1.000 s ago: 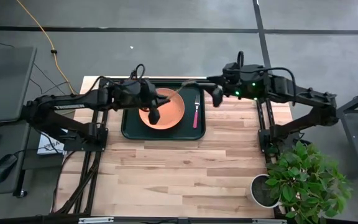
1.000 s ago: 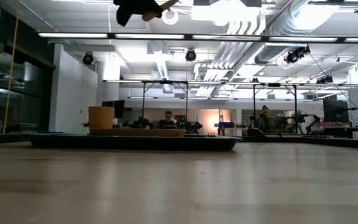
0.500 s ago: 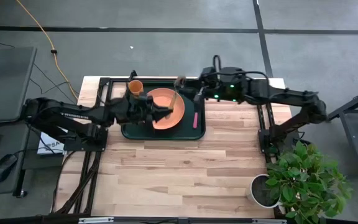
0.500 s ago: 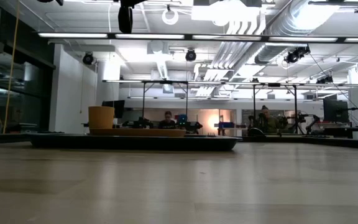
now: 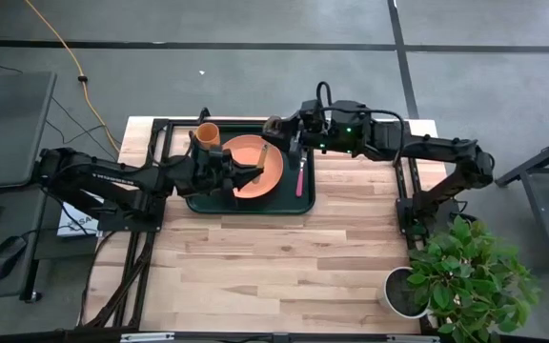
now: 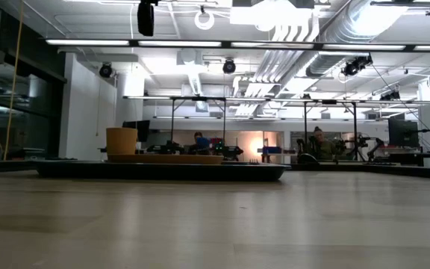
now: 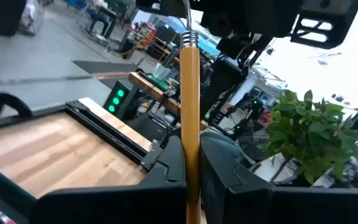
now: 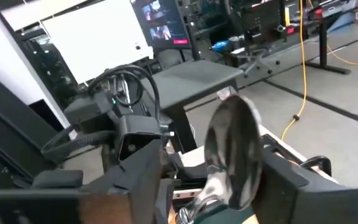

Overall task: Pick and place plate/cup/fork/spoon on tray
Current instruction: Put the yellow spoon on the black serving tray

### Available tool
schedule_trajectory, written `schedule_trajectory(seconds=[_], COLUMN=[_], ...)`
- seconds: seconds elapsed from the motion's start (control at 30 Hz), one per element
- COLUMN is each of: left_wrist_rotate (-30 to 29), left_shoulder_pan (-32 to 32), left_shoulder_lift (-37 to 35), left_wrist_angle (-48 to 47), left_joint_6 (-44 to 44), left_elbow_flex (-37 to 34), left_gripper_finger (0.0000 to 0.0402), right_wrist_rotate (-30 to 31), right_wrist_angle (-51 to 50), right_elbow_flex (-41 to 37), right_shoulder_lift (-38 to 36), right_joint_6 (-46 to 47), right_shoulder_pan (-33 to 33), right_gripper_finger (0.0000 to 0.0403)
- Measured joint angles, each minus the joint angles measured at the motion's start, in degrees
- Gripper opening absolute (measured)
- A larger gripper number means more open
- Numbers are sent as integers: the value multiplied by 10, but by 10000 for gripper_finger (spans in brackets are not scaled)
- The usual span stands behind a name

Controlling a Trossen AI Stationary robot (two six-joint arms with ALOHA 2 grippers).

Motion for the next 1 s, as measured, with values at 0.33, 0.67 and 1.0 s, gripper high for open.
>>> schedule_trajectory(seconds=[0.33,0.67,1.0], left_wrist_rotate=[-5,7,65], left_shoulder_pan=[2,21,98], left_shoulder_lift=[-6,-7,-55], left_wrist_angle=[2,-5,-58], left_joint_6=[13,38,119], left_elbow_flex=[0,0,37], left_gripper_finger=[0,70,236], right_wrist_rotate=[5,13,44], right_wrist_angle=[-20,-109,-410], right_elbow_flex=[0,1,-18], right_shoulder_lift=[-13,-36,-126], right_joint_6=[13,-10,-16], right_shoulder_pan=[-3,-4,-34], right_gripper_finger=[39,3,1])
